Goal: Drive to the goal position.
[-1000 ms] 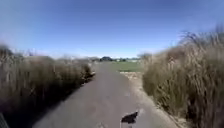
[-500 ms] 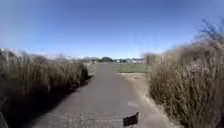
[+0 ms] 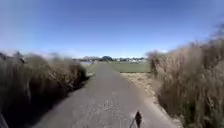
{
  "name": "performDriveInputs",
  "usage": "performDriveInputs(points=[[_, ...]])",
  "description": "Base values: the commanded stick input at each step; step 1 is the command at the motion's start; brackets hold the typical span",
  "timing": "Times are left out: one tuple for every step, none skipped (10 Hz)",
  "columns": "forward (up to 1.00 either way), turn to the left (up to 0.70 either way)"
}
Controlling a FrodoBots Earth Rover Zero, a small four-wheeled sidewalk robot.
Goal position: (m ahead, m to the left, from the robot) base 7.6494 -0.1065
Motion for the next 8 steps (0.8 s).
performDriveInputs(points=[[0.70,0.00],[0.70,0.00],[0.70,0.00],[0.70,0.00],[0.70,0.00],[0.70,0.00],[0.70,0.00],[0.70,0.00]])
